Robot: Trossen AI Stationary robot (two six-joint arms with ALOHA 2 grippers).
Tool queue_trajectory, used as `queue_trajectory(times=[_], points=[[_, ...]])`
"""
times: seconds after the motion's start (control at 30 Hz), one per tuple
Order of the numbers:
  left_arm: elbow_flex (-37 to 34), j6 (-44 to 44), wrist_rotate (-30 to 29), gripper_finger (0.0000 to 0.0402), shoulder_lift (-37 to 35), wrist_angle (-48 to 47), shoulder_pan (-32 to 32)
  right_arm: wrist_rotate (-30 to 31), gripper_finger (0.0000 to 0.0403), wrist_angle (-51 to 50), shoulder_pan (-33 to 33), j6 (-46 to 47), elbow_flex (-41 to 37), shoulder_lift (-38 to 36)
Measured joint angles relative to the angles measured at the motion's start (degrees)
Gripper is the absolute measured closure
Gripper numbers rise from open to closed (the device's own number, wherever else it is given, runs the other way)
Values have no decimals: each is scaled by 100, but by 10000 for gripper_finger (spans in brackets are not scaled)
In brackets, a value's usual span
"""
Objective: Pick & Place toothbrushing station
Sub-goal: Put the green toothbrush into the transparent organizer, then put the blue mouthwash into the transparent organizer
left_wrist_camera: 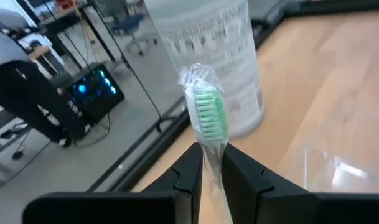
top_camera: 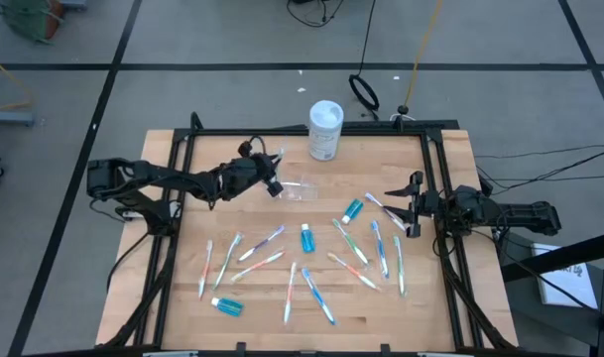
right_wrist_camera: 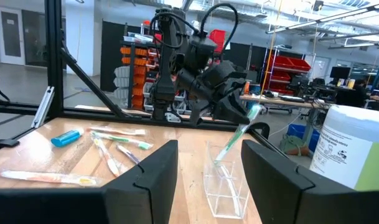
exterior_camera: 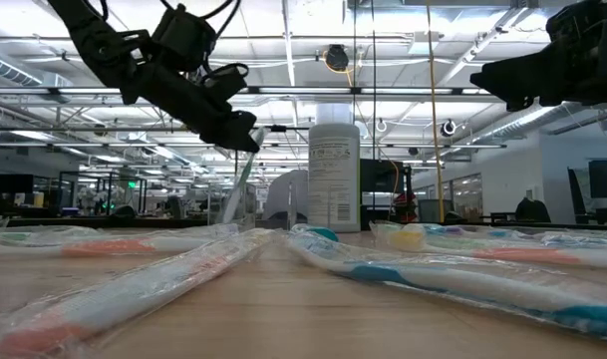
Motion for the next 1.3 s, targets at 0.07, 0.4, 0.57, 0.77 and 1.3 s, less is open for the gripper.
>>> queue_trajectory(times=[0.07, 0.4, 0.57, 0.77, 1.3], points=[[159, -99, -98, 329, 1, -451, 4, 0, 234, 0, 0, 54, -1, 0], [968, -271, -761, 234, -33, -2198, -305, 0, 234, -9, 0, 131, -2, 0], [1275, -271, -1583, 216, -241, -3073, -677, -9, 234, -13, 0, 219, 1, 0], [1390, -663, -2023, 215, -631, -3743, -1082, -18, 234, -49, 0, 565, -1, 0], [1388, -729, -619, 215, -834, -4072, -1454, -21, 234, -200, 0, 765, -1, 2]])
